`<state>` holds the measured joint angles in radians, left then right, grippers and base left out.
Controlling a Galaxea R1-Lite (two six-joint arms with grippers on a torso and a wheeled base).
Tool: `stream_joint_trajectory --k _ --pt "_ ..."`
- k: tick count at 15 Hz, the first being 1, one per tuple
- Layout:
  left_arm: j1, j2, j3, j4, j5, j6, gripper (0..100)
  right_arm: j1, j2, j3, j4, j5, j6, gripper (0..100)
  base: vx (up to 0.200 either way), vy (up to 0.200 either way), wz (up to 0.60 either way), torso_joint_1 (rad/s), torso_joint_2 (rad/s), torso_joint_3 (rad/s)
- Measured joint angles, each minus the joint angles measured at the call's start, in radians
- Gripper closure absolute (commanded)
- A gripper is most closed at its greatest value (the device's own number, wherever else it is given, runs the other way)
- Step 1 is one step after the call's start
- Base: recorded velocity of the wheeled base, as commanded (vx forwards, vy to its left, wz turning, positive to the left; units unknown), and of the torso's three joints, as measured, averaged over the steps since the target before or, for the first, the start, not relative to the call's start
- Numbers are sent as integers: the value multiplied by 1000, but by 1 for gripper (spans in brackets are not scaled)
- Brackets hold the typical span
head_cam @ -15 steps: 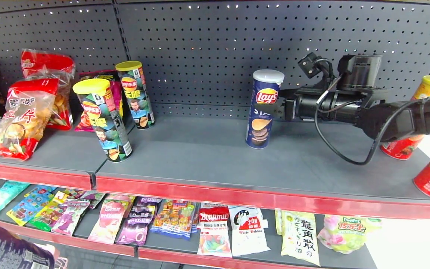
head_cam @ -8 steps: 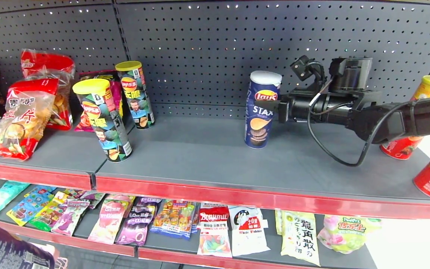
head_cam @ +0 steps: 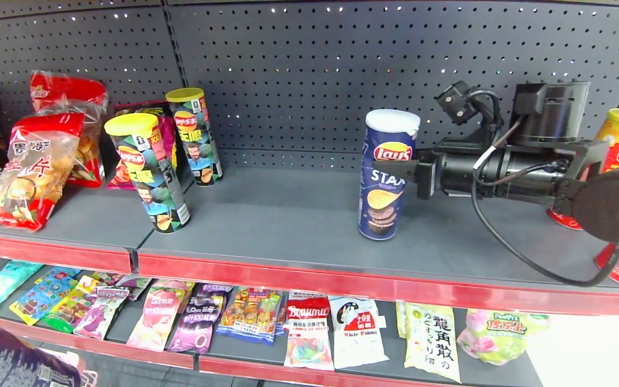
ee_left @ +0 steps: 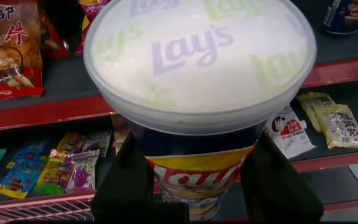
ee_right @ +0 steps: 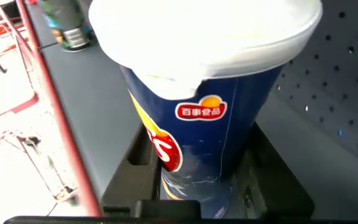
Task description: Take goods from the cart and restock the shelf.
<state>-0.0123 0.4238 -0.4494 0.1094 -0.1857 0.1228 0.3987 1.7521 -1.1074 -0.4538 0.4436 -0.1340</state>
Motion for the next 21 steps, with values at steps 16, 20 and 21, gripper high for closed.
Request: stream_joint_trajectory --k 16,20,21 --pt "-1 11 -2 -2 -3 5 100 172 -92 183 -94 -107 5 100 0 0 0 0 0 0" --pt "-1 11 -2 -2 -3 5 100 184 -94 198 -98 -109 3 100 0 0 0 0 0 0" --pt "-1 10 -2 -2 -3 4 100 184 -94 199 -98 -111 4 100 0 0 0 0 0 0"
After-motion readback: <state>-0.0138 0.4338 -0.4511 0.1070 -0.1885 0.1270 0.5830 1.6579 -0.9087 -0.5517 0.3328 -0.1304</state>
